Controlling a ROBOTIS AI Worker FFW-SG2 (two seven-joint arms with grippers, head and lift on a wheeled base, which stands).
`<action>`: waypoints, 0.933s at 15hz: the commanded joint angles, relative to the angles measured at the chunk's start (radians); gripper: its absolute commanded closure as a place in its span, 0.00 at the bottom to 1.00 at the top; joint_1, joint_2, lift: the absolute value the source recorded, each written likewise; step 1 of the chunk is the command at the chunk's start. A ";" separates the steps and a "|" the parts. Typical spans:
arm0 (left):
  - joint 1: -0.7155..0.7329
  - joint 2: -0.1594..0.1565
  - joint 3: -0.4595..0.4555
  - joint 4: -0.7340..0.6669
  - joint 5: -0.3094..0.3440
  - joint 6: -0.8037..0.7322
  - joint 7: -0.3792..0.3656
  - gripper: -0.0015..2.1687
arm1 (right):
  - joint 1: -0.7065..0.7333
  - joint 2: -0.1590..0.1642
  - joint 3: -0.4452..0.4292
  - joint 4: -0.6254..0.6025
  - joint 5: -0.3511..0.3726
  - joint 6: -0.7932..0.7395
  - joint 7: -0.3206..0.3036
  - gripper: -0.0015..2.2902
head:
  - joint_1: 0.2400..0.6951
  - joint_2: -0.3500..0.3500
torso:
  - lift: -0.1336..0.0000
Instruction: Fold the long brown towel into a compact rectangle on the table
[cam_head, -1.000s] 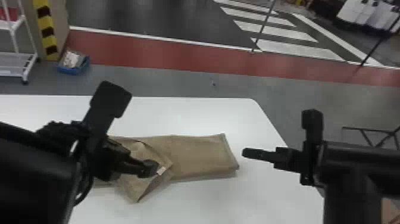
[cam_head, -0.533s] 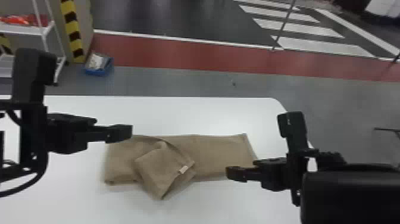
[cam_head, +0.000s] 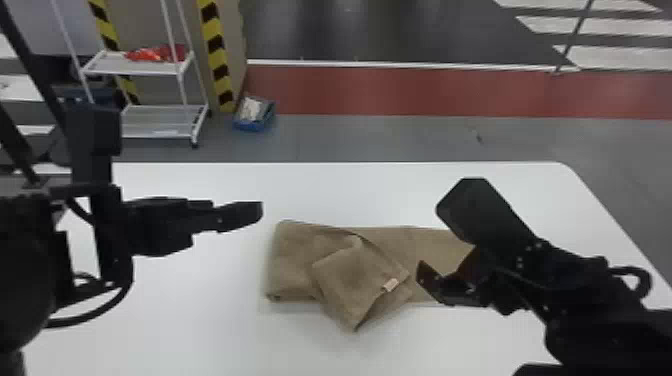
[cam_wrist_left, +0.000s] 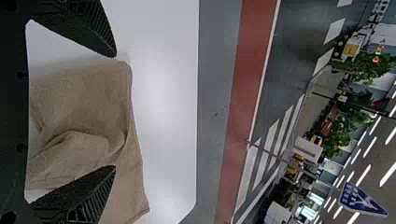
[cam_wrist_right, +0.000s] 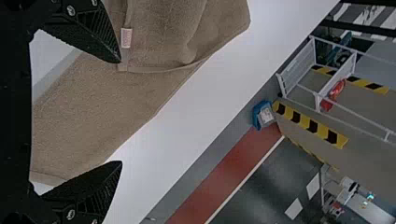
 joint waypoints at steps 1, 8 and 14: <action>0.014 -0.003 0.026 -0.002 0.013 0.010 -0.001 0.01 | 0.021 -0.007 0.028 0.020 0.059 -0.137 0.048 0.06 | 1.00 0.50 | 0.07; 0.049 -0.003 0.029 -0.021 0.016 0.010 -0.001 0.01 | 0.052 -0.032 0.029 0.121 0.151 -0.346 0.189 0.18 | 1.00 0.60 | 0.07; 0.049 -0.003 0.026 -0.019 0.011 0.010 0.003 0.01 | 0.026 -0.030 0.051 0.204 0.165 -0.355 0.207 0.27 | 1.00 0.61 | 0.07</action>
